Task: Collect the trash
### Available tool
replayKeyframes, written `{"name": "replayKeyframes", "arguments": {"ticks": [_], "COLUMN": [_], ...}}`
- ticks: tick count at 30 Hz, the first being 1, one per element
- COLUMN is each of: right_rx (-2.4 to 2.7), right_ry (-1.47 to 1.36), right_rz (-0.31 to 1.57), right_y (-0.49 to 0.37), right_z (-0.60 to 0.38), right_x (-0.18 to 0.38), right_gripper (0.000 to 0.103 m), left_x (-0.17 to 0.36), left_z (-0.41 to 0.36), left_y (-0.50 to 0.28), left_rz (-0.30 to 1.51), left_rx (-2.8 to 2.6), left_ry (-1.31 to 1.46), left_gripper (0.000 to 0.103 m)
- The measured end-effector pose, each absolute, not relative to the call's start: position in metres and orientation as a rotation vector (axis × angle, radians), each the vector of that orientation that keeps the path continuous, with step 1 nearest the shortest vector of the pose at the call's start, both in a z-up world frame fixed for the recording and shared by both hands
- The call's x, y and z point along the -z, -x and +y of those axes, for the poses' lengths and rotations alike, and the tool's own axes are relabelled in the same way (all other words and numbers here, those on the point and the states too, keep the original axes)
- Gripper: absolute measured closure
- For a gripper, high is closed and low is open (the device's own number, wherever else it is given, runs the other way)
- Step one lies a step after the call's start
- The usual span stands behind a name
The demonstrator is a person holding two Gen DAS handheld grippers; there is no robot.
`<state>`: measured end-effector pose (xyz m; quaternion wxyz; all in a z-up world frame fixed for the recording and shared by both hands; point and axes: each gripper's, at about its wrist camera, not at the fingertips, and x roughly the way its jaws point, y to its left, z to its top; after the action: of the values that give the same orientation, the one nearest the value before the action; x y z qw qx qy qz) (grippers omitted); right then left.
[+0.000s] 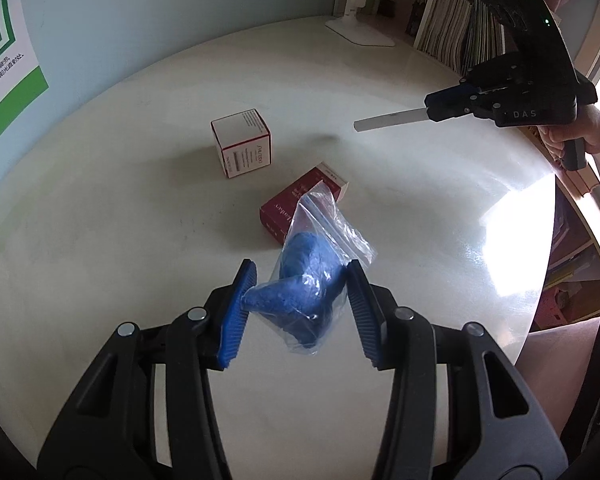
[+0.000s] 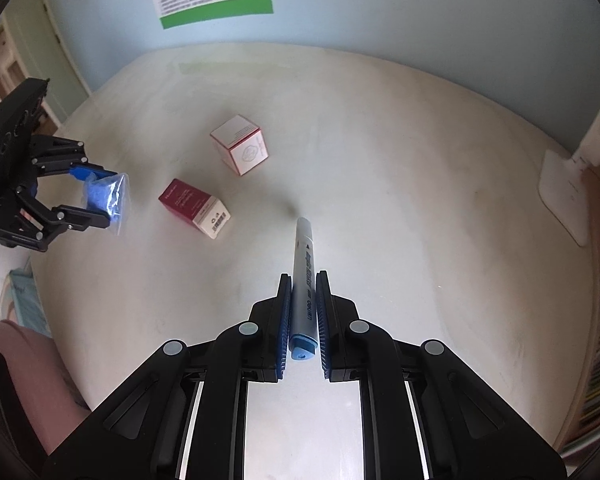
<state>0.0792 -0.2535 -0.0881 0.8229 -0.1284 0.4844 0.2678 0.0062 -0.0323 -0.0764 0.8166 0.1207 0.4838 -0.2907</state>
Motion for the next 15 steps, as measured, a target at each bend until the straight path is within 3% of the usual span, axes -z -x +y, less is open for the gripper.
{"name": "replayKeyframes", "arguments": {"ticks": [11,15], "right_rx": [-0.496,-0.475], "right_ry": [0.222,0.216], "right_rz": [0.991,0.985], "right_y": [-0.062,-0.057], "right_z": [-0.286,-0.295], "right_x": [0.062,0.058], "right_gripper": [0.09,0.09], "left_x": [0.065,0.065], "left_z": [-0.06,-0.075], "left_y": [-0.015,-0.02], "left_rz": [1.012,1.011], "left_rx": [0.667,0.693], "left_ry": [-0.268,-0.28], "left_gripper": [0.062,0.068]}}
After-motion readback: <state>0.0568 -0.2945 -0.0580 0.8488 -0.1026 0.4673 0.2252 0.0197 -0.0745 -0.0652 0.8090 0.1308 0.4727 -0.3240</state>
